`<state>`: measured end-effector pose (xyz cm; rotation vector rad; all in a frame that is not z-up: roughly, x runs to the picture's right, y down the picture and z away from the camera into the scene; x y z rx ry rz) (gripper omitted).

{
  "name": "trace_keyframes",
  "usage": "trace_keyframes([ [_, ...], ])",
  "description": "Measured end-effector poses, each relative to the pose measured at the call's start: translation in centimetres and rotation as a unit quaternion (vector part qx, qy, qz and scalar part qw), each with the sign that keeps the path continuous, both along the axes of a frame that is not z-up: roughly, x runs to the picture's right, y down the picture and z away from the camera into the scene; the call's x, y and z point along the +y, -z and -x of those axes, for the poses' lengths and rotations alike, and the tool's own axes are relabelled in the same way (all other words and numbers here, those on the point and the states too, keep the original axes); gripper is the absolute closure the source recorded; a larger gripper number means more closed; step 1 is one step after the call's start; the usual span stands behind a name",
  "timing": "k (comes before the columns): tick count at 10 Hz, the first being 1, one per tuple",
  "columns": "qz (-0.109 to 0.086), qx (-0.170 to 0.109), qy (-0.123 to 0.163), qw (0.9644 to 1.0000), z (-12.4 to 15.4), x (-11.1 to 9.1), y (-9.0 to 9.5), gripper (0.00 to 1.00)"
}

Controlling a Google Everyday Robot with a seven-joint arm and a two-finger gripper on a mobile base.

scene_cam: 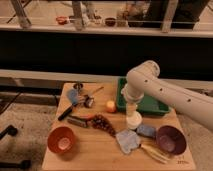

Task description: Place apple in purple bowl

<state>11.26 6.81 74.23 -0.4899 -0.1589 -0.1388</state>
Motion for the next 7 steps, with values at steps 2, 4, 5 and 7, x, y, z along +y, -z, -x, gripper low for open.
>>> trace_keyframes([
  [2, 0.002, -0.005, 0.002, 1.0000, 0.9, -0.3, -0.3, 0.20],
  [4, 0.003, -0.008, 0.004, 1.0000, 1.5, -1.0, -0.7, 0.20],
  [5, 0.004, -0.009, 0.004, 0.9999, 1.6, -1.2, -0.8, 0.20],
  [7, 0.005, -0.011, 0.007, 0.9999, 2.0, -1.6, -1.2, 0.20],
])
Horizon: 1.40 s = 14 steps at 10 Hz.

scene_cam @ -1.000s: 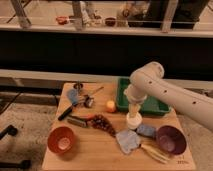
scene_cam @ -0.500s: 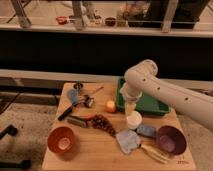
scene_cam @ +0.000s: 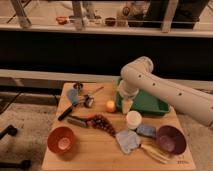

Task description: Place apple in purple bowl

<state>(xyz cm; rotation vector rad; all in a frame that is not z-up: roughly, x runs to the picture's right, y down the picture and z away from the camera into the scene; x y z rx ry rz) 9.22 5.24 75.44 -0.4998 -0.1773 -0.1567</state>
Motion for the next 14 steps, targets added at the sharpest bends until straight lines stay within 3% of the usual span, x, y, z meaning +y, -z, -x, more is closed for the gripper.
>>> trace_keyframes([
  [7, 0.010, -0.013, 0.006, 0.9998, 1.8, -0.7, -1.0, 0.20],
  [14, 0.030, -0.024, 0.003, 0.9993, 2.5, 0.6, -2.2, 0.20],
])
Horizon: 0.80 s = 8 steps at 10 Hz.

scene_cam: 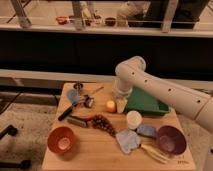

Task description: Place apple in purple bowl

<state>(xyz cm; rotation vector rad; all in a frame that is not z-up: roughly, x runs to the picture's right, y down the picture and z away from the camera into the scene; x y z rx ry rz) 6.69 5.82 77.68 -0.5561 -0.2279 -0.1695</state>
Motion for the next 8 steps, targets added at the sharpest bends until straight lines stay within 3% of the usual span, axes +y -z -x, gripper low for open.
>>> trace_keyframes([
  [8, 0.010, -0.009, -0.004, 0.9999, 1.4, 1.7, -2.0, 0.20],
])
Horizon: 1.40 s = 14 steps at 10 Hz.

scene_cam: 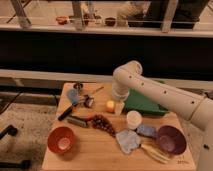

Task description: Place apple in purple bowl

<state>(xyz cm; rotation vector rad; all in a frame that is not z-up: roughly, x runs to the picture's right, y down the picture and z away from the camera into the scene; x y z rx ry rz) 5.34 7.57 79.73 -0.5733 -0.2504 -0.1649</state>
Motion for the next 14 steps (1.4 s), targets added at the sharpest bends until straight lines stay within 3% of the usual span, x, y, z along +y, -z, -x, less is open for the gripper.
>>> trace_keyframes([
  [14, 0.032, -0.014, -0.027, 0.9990, 0.7, 1.4, -4.6, 0.20],
])
